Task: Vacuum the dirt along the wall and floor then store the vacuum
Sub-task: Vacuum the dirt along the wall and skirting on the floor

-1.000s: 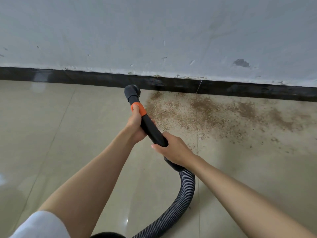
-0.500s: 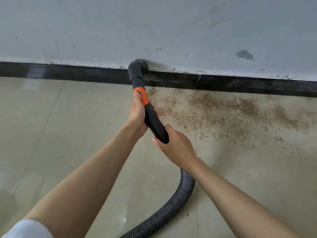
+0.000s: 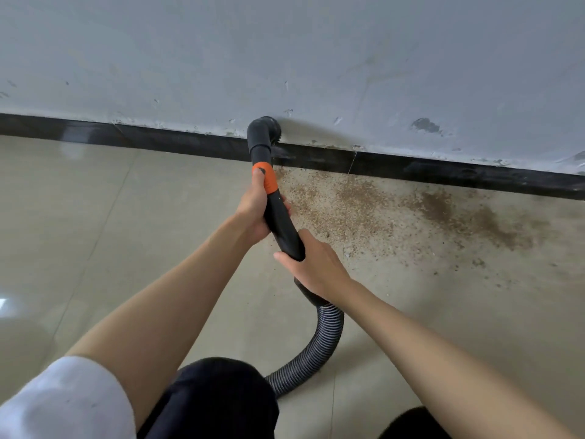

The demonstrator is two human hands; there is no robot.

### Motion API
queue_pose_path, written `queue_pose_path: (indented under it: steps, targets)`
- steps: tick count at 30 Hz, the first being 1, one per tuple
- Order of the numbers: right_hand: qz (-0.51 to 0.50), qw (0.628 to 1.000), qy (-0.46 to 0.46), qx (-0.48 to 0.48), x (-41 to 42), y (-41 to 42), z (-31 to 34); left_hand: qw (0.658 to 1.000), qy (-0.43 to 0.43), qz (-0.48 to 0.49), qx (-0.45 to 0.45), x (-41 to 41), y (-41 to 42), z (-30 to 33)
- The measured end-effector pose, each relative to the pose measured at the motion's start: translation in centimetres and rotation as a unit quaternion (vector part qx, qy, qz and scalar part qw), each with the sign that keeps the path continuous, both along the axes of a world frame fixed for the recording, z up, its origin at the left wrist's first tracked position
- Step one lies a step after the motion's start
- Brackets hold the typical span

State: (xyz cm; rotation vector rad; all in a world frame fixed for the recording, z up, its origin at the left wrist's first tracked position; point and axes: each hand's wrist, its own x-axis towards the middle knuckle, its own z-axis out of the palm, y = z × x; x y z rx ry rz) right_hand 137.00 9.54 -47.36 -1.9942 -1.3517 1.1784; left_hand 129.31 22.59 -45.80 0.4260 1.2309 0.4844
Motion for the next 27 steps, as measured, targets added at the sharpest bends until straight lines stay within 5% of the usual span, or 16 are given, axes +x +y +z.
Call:
queue_pose_path:
  steps: [17, 27]
  targets:
    - [0.162, 0.983, -0.056, -0.069, -0.9, 5.9, -2.2, 0.989, 0.006, 0.122, -0.087, -4.9, 3.5, -5.8]
    - [0.081, 0.986, -0.113, -0.09, 1.0, 4.5, -5.1, 0.996, 0.005, 0.039, -0.086, -0.5, 3.7, -8.4]
